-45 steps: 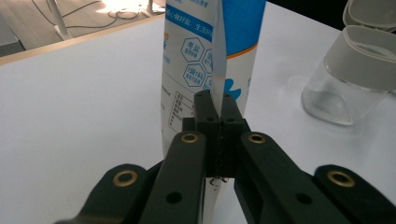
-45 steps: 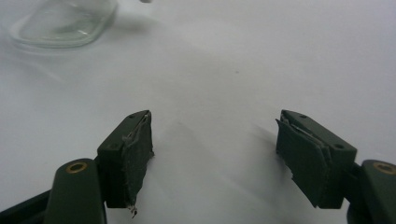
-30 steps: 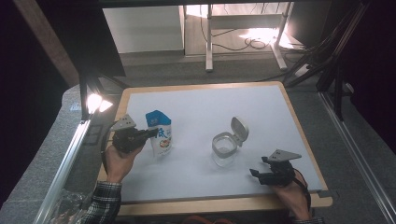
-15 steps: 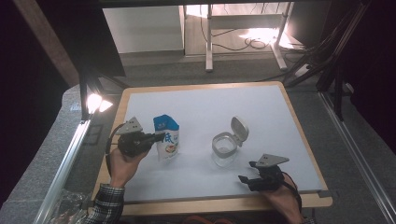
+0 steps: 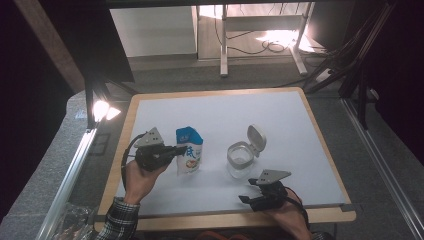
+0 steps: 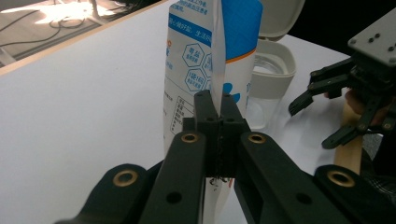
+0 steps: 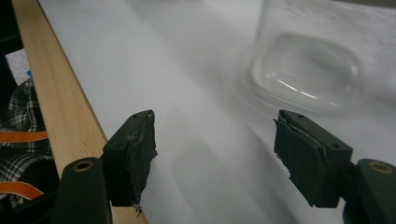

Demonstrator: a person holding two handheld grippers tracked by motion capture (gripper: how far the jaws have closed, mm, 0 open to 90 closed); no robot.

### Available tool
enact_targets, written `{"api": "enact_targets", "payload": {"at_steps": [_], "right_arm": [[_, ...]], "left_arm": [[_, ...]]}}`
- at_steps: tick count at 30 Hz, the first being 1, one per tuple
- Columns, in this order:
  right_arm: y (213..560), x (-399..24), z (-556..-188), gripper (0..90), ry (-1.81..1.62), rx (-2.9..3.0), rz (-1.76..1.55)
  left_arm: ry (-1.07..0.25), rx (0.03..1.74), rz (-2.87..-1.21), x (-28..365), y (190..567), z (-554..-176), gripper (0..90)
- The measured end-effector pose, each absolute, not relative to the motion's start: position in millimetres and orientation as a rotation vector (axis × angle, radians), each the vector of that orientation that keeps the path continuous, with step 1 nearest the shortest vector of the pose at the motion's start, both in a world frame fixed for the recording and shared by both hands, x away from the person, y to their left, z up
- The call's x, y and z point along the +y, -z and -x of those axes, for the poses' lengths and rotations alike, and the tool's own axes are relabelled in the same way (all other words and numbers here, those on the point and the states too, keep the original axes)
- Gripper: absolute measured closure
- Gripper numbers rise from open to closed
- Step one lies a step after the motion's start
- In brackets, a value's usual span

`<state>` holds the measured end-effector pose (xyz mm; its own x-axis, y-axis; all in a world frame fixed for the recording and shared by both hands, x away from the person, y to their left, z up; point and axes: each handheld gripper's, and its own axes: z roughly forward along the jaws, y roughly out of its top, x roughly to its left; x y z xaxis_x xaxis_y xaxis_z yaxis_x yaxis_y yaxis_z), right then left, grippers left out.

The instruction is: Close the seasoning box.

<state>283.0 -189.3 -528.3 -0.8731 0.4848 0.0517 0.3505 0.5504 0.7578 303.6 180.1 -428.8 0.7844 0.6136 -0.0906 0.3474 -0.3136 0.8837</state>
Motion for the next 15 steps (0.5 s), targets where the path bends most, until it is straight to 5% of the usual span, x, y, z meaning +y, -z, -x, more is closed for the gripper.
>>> {"api": "enact_targets", "payload": {"at_steps": [15], "right_arm": [[526.4,-138.7,-278.4,32.8,-1.258,2.592,-0.606]], "left_arm": [[-0.272,0.641,-1.972,155.2,418.0,-294.4,90.0]]}}
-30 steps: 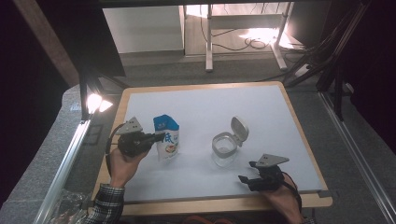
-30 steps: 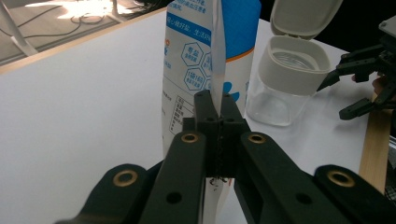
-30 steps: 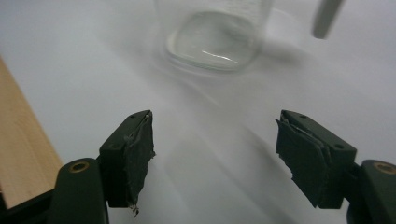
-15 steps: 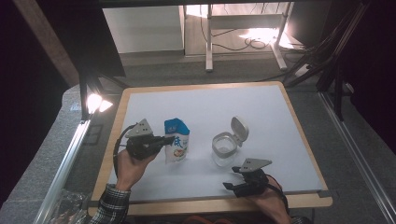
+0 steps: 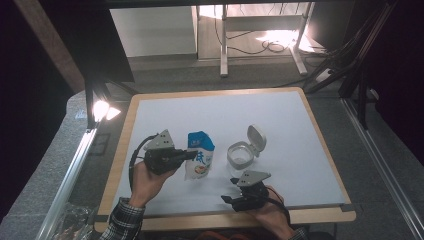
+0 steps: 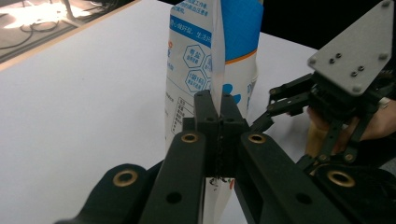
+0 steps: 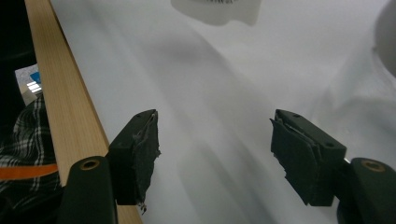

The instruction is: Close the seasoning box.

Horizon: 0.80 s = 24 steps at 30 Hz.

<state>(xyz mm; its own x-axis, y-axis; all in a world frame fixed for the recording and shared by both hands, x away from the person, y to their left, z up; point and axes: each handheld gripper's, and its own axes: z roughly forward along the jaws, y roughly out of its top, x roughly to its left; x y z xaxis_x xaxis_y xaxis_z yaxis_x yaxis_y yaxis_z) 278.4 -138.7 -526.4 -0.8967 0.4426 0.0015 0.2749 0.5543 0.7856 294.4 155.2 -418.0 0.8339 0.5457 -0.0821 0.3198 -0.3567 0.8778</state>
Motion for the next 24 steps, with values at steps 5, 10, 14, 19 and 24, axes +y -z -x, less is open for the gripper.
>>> {"api": "enact_targets", "payload": {"at_steps": [5,10,14,19,24], "right_arm": [[526.1,-122.5,-277.8,32.9,-1.244,2.565,-0.573],[527.6,-106.4,-278.9,32.9,-1.234,2.539,-0.553],[528.0,-96.1,-280.4,32.9,-1.241,2.524,-0.555],[528.6,-90.3,-283.1,32.9,-1.235,2.498,-0.590],[530.7,-86.2,-287.1,32.9,-1.255,2.463,-0.643]], "left_arm": [[-0.267,0.620,-1.980,149.4,412.9,-291.8,90.0],[-0.267,0.603,-1.984,144.4,406.1,-287.7,90.0],[-0.258,0.597,-1.990,142.0,401.8,-284.1,90.0],[-0.249,0.588,-1.996,141.0,399.4,-281.5,90.0],[-0.231,0.589,-1.992,141.0,398.2,-279.5,90.0]]}}
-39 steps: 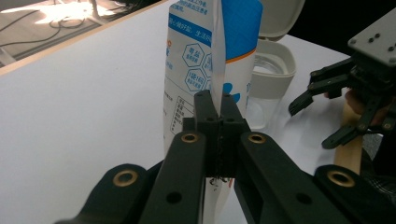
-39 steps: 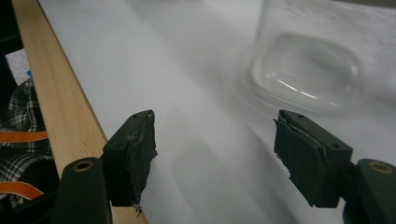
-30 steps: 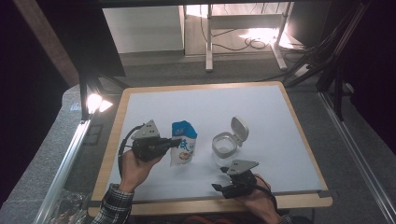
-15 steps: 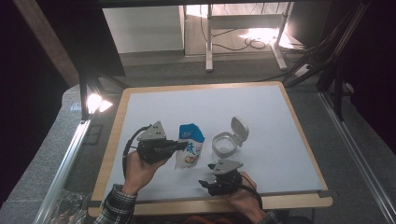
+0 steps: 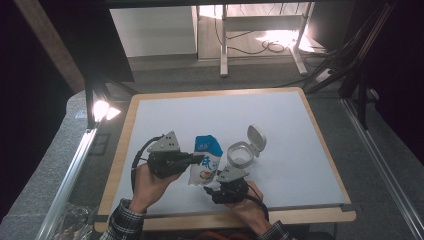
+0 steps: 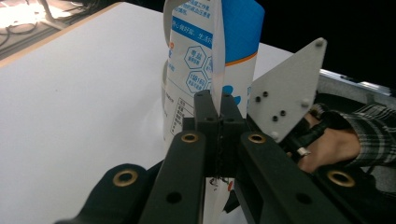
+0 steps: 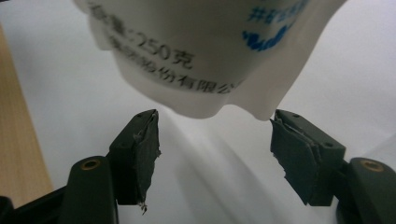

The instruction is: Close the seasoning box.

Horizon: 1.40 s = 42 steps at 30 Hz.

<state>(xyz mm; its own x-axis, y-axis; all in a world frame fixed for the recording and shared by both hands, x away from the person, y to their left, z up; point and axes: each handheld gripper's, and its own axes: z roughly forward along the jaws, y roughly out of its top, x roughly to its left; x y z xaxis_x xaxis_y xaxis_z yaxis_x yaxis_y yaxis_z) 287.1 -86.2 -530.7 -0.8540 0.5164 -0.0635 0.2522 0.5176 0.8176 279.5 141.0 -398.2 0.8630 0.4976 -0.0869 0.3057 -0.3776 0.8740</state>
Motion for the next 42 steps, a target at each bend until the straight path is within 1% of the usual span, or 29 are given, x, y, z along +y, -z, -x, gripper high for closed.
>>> {"api": "enact_targets", "payload": {"at_steps": [11,16,20,32,37,39,42], "right_arm": [[534.5,-82.4,-292.4,33.4,-1.334,2.378,-0.665],[534.4,-82.5,-290.3,39.3,-1.351,2.367,-0.645],[534.5,-82.0,-288.5,45.7,-1.372,2.373,-0.638],[533.9,-80.8,-291.0,44.2,-1.381,2.375,-0.635],[534.1,-81.2,-289.0,44.3,-1.421,2.332,-0.623],[534.2,-79.6,-286.6,47.0,-1.420,2.347,-0.610],[534.8,-77.9,-286.4,51.2,-1.401,2.362,-0.592]], "left_arm": [[-0.208,0.589,-1.983,135.9,396.6,-279.0,90.0],[-0.199,0.603,-1.977,134.0,398.5,-281.9,90.0],[-0.187,0.609,-1.977,133.0,400.0,-284.0,90.0],[-0.165,0.610,-1.960,134.2,392.8,-281.3,90.0],[-0.195,0.618,-1.982,131.6,395.3,-280.7,90.0],[-0.170,0.629,-1.974,134.0,399.3,-284.6,90.0],[-0.171,0.629,-1.974,134.1,401.1,-285.7,90.0]]}}
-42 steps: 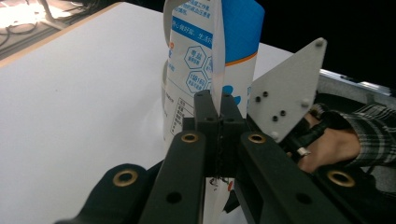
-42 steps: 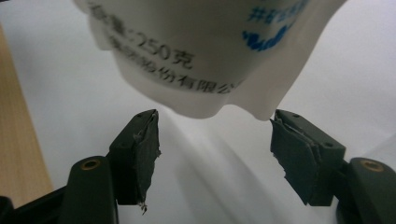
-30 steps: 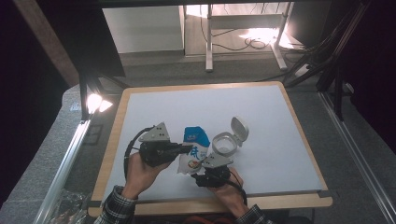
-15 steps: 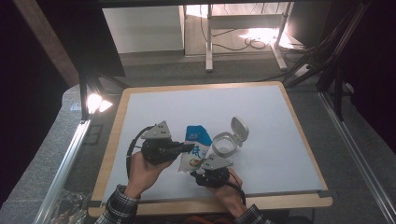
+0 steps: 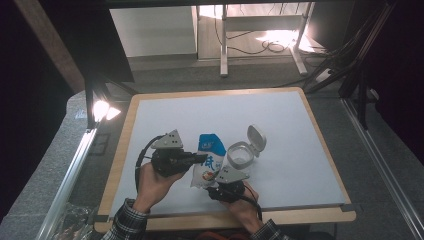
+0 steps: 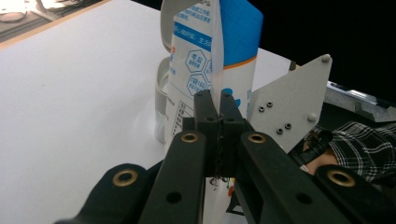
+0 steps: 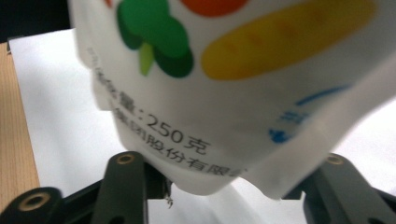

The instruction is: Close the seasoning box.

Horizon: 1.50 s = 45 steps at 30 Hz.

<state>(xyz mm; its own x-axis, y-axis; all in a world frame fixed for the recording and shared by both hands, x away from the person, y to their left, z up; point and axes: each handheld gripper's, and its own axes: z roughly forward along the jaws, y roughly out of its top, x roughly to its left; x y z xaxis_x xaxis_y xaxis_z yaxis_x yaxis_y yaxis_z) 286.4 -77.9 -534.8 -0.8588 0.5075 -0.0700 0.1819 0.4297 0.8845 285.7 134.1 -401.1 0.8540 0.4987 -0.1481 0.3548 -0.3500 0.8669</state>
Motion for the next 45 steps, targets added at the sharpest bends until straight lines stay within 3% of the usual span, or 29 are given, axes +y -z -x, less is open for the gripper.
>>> {"api": "enact_targets", "payload": {"at_steps": [25,45], "right_arm": [[534.7,-84.0,-285.8,53.8,-1.467,2.418,-0.607],[533.0,-91.9,-288.1,53.6,-1.576,2.457,-0.681]], "left_arm": [[-0.140,0.652,-1.903,127.9,418.1,-299.6,86.5],[-0.213,0.635,-1.950,105.4,407.3,-306.5,90.0]]}}
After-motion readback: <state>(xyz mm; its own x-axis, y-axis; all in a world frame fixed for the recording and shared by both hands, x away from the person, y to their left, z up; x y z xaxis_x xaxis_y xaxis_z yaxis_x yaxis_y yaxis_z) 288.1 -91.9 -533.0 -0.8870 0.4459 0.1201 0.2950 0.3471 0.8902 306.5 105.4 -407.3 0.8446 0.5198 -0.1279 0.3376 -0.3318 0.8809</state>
